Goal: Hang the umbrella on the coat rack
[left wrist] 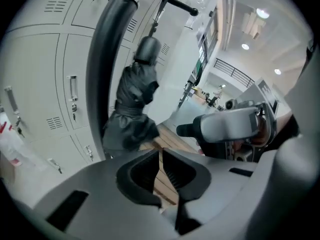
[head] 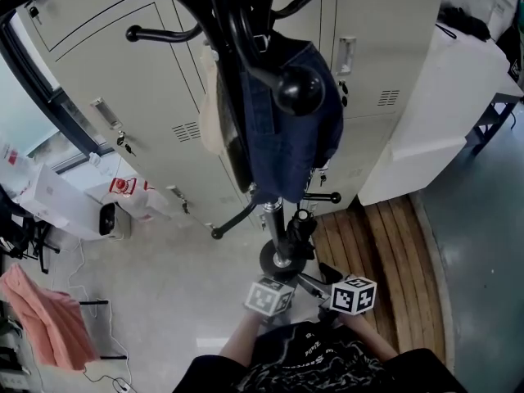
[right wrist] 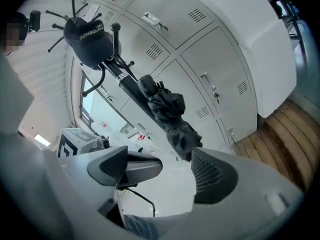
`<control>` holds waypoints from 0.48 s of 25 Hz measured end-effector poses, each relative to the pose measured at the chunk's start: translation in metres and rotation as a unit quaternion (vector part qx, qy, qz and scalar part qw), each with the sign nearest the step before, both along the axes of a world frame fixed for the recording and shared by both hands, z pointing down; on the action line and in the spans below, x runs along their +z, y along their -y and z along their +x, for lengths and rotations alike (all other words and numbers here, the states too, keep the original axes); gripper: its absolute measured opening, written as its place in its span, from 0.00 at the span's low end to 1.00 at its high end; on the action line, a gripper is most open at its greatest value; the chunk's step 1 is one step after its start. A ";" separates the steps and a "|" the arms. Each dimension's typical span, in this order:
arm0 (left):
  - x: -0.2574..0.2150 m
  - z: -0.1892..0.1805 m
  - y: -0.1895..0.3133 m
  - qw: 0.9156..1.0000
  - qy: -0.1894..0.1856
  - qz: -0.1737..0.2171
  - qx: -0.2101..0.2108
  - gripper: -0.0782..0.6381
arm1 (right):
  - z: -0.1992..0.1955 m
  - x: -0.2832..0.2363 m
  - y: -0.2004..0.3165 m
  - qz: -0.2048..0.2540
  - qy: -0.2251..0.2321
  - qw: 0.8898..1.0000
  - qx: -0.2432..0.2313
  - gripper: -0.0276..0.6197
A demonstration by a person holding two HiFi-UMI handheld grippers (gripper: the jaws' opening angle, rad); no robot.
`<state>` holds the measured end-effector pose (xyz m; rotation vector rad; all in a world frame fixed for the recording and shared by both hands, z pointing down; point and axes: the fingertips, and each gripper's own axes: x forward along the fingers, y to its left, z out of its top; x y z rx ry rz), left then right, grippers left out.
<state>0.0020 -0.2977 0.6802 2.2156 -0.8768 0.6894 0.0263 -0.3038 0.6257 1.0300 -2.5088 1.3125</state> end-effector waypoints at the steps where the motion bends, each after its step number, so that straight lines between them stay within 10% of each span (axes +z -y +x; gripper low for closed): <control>1: -0.001 0.004 -0.001 1.000 -0.005 0.000 0.003 0.15 | 0.001 0.001 -0.001 -0.003 0.002 1.000 0.002 0.64; 12: -0.005 0.003 -0.012 1.000 -0.024 -0.011 -0.011 0.15 | 0.003 -0.003 0.000 0.005 0.009 1.000 0.004 0.64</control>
